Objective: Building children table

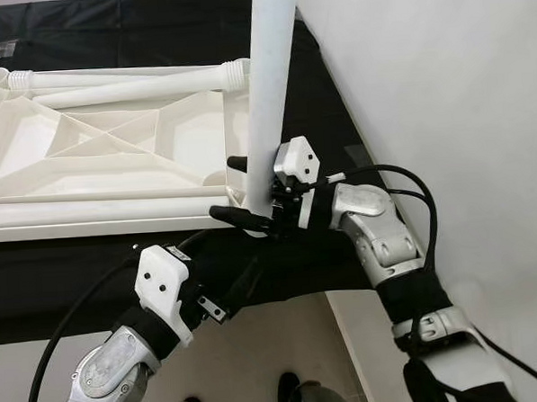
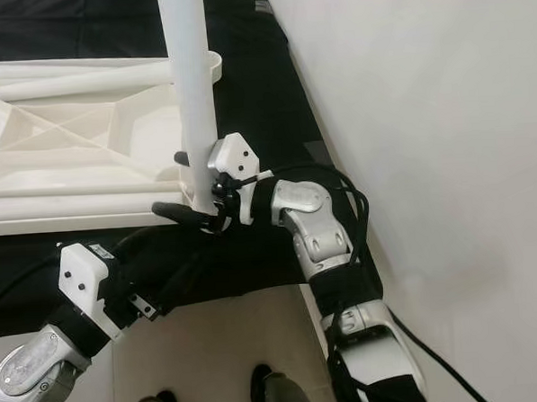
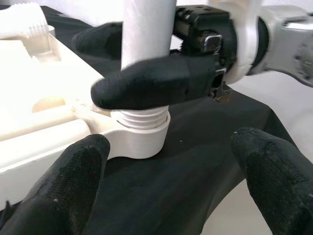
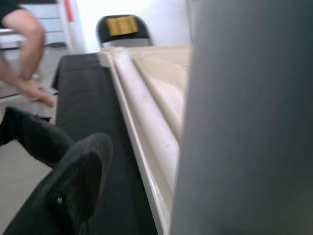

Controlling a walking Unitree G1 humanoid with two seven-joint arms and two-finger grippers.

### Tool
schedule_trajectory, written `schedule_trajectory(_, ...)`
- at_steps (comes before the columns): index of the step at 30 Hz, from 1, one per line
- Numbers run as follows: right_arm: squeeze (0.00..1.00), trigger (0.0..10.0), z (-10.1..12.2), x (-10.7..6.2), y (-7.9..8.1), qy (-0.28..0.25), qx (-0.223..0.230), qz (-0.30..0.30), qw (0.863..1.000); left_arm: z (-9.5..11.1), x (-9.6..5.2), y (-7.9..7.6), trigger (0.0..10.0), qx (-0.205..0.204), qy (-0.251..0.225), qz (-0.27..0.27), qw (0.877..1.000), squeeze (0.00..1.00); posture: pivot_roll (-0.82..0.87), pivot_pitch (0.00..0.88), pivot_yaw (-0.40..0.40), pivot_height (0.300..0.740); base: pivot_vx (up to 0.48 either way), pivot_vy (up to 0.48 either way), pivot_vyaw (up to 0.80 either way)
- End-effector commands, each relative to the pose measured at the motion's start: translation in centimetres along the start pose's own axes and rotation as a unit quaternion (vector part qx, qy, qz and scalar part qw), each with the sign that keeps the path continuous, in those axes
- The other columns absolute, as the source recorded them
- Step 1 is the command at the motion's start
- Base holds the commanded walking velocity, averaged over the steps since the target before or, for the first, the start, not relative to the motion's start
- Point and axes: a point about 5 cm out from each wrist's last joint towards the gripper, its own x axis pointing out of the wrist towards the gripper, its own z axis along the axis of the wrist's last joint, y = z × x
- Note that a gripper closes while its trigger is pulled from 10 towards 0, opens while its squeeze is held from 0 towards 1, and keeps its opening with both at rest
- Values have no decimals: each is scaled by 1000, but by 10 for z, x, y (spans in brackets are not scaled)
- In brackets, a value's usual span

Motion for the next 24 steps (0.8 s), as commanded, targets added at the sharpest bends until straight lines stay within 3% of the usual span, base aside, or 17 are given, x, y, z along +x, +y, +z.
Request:
schedule_trajectory(1, 0, 10000, -7, 6, 5, 10, 7, 34, 999, -3, -4, 0, 10000, -2, 11, 4, 1000, 0, 132, 290, -111, 740, 0, 0, 0)
schedule_trajectory(2, 0, 4863, -8, 7, 3, 13, 17, 49, 999, -3, -7, 0, 10000, -1, 14, 8, 1000, 0, 135, 291, -111, 740, 0, 0, 0)
schedule_trajectory(3, 0, 4863, -8, 7, 3, 13, 17, 49, 999, -3, -7, 0, 10000, -1, 14, 8, 1000, 0, 135, 291, -111, 740, 0, 0, 0)
schedule_trajectory(4, 0, 0, -9, 7, 2, 14, 22, 54, 998, -3, -8, -1, 10000, -1, 14, 8, 1000, 0, 138, 293, -112, 740, 0, 0, 0)
schedule_trajectory(12, 0, 0, -17, 8, 4, 23, 28, 38, 999, 1, -11, -8, 10000, 2, 14, 0, 1000, 0, 131, 298, -120, 740, 0, 0, 0)
schedule_trajectory(16, 0, 0, -26, 0, 9, 19, 44, 27, 998, 3, -14, -10, 10000, 0, 13, 1, 1000, 0, 125, 300, -119, 740, 0, 0, 0)
schedule_trajectory(17, 0, 0, -39, -17, 17, 38, 51, 2, 998, 2, -17, -9, 10000, -12, 10, 15, 1000, 0, 124, 300, -118, 740, 0, 0, 0)
schedule_trajectory(20, 0, 0, -43, -23, 23, 41, 55, -6, 998, 0, -18, -7, 10000, -15, 10, 20, 1000, 0, 107, 306, -124, 740, 0, 0, 0)
schedule_trajectory(22, 0, 0, -44, -26, 35, 29, 89, -66, 993, -1, -17, -3, 10000, -17, 7, 28, 999, 0, 94, 304, -125, 740, 0, 0, 0)
schedule_trajectory(23, 0, 0, -44, -26, 35, 29, 89, -66, 993, -1, -17, -3, 10000, -17, 7, 28, 999, 0, 94, 304, -125, 740, 0, 0, 0)
schedule_trajectory(24, 0, 0, -48, -21, 34, 51, 92, -180, 978, -1, -17, -1, 10000, -16, 8, 28, 999, 0, 82, 311, -115, 740, 0, 0, 0)
